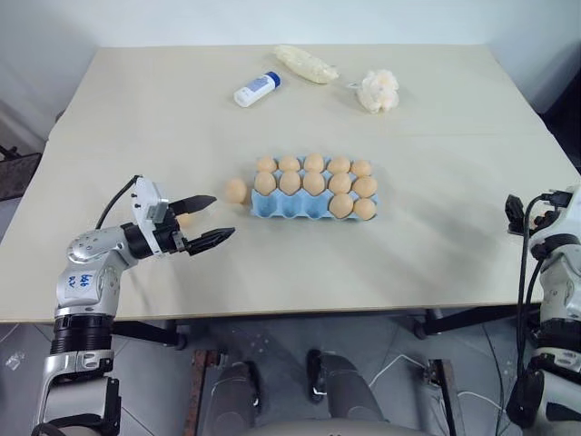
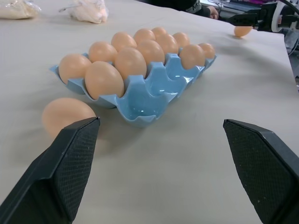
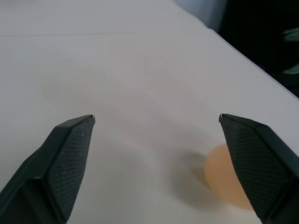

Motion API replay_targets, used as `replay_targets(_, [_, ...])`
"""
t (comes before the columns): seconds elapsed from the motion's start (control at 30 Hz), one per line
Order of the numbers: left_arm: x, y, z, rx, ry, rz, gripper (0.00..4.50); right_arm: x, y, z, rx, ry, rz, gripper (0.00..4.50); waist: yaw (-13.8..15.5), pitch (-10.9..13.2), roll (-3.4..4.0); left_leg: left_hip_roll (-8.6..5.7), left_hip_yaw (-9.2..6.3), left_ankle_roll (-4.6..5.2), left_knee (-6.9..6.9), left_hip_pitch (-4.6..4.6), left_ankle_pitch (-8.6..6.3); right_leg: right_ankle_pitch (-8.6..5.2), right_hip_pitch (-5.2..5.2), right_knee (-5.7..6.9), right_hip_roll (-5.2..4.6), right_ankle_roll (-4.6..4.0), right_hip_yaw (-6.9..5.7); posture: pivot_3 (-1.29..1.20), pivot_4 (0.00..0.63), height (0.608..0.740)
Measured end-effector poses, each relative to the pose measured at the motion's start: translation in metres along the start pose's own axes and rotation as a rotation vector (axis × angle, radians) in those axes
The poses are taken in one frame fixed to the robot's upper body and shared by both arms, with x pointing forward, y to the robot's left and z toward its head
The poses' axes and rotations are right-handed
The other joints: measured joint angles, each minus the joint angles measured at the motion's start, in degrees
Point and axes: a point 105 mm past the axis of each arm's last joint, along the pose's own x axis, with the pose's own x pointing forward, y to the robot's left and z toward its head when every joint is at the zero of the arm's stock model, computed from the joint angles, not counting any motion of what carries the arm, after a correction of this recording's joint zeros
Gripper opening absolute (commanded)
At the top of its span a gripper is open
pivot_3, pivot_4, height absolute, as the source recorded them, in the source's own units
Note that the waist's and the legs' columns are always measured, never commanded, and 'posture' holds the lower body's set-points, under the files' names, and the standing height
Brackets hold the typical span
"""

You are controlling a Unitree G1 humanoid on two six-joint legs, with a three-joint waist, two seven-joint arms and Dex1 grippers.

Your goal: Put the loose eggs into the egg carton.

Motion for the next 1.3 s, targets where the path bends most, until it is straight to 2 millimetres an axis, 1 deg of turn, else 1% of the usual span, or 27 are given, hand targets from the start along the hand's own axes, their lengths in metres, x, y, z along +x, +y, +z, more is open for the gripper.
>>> replay_targets(0.07, [-0.001, -0.001, -0.002, -0.008, 0.002, 0.008, 4.5, 0.007, -0.003, -0.003, 0.0, -0.002, -0.026, 4.47, -0.2, 0.0, 0.0, -0.02, 0.04, 0.0, 0.02, 0.02, 0.01, 0.02, 0.01, 0.0, 0.02, 0.04, 0.01, 0.0, 0.15, 0.74])
replay_targets(0.2, [0.001, -0.001, -0.001, -0.008, -0.006, 0.017, 4.5, 0.018, -0.007, -0.017, 0.026, 0.057, -0.087, 4.47, -1.2, 0.0, 0.0, -0.07, 0.02, 0.02, 0.05, 0.03, 0.12, 0.04, 0.03, 0.02, -0.05, 0.07, 0.05, 0.0, 0.15, 0.74])
replay_targets(0.27, [0.002, -0.002, 0.002, 0.002, -0.015, 0.017, 4.5, 0.018, -0.01, -0.026, 0.033, 0.097, -0.115, 4.47, -1.3, 0.0, 0.0, -0.07, -0.01, -0.01, 0.05, 0.04, 0.16, 0.05, 0.04, 0.02, -0.08, 0.08, 0.12, 0.0, 0.15, 0.74])
replay_targets(0.37, [0.0, -0.002, 0.001, 0.001, -0.014, 0.031, 4.5, 0.015, -0.016, -0.04, 0.045, 0.149, -0.154, 4.47, -1.4, 0.0, 0.0, -0.06, -0.06, -0.03, 0.04, 0.04, 0.17, 0.05, 0.04, 0.02, -0.08, 0.07, 0.27, 0.0, 0.15, 0.74])
replay_targets(0.4, [-0.001, -0.002, 0.0, -0.003, -0.011, 0.034, 4.5, 0.015, -0.017, -0.04, 0.044, 0.151, -0.159, 4.09, -1.4, 0.0, 0.0, -0.07, -0.04, -0.03, 0.03, 0.05, 0.17, 0.05, 0.04, 0.02, -0.08, 0.08, 0.31, 0.0, 0.15, 0.74])
replay_targets(0.43, [-0.002, -0.003, -0.001, -0.001, -0.009, 0.038, 4.5, 0.014, -0.019, -0.04, 0.043, 0.154, -0.162, 3.9, -1.5, 0.0, 0.0, -0.06, -0.05, -0.03, 0.04, 0.03, 0.17, 0.05, 0.04, 0.02, -0.08, 0.08, 0.34, 0.0, 0.15, 0.74])
replay_targets(0.57, [-0.011, -0.006, -0.004, -0.012, -0.01, 0.07, 4.5, 0.01, -0.021, -0.045, 0.048, 0.155, -0.143, 2.48, -1.5, 0.0, 0.0, -0.04, -0.08, -0.05, 0.05, 0.04, 0.17, 0.05, 0.06, 0.02, -0.06, 0.08, 0.47, 0.0, 0.15, 0.74])
replay_targets(0.6, [-0.012, -0.007, -0.004, -0.011, -0.012, 0.074, 4.5, 0.009, -0.022, -0.046, 0.048, 0.153, -0.142, 2.2, -1.5, 0.0, 0.0, -0.03, -0.09, -0.06, 0.05, 0.04, 0.18, 0.05, 0.06, 0.02, -0.06, 0.08, 0.48, 0.0, 0.15, 0.74])
replay_targets(0.8, [-0.011, -0.005, -0.001, -0.003, -0.017, 0.092, 4.5, 0.004, -0.027, -0.052, 0.06, 0.157, -0.147, 0.03, -1.2, 0.0, -0.03, -0.23, -0.17, -0.18, 0.08, 0.04, 0.18, 0.14, 0.16, -0.07, -0.12, 0.22, 0.51, 0.0, 0.15, 0.74])
replay_targets(1.03, [-0.01, -0.004, 0.0, 0.002, -0.021, 0.095, 4.5, 0.003, -0.027, -0.052, 0.082, 0.153, -0.136, 0.01, -1.3, 0.0, -0.03, -0.32, -0.14, -0.06, 0.08, 0.04, 0.24, 0.22, 0.19, -0.12, -0.17, 0.34, 0.58, 0.0, 0.15, 0.74])
replay_targets(1.13, [-0.009, -0.004, 0.0, 0.0, -0.024, 0.095, 4.5, 0.004, -0.022, -0.05, 0.1, 0.147, -0.109, 0.01, -1.3, 0.0, -0.03, -0.32, -0.13, 0.05, 0.07, 0.04, 0.3, 0.22, 0.18, -0.11, -0.17, 0.34, 0.6, 0.0, 0.15, 0.74])
replay_targets(1.23, [-0.007, -0.006, -0.001, -0.008, -0.033, 0.092, 4.5, 0.007, -0.018, -0.043, 0.11, 0.125, -0.079, 0.01, -1.5, 0.0, -0.02, -0.3, -0.07, 0.13, 0.04, 0.04, 0.35, 0.23, 0.16, -0.1, -0.17, 0.35, 0.66, 0.0, 0.15, 0.74])
replay_targets(1.3, [-0.006, -0.006, -0.002, -0.011, -0.035, 0.092, 4.5, 0.009, -0.014, -0.033, 0.118, 0.098, -0.051, 0.01, -1.6, 0.0, -0.02, -0.25, -0.07, 0.12, 0.04, 0.04, 0.36, 0.23, 0.15, -0.1, -0.17, 0.34, 0.67, 0.0, 0.15, 0.74])
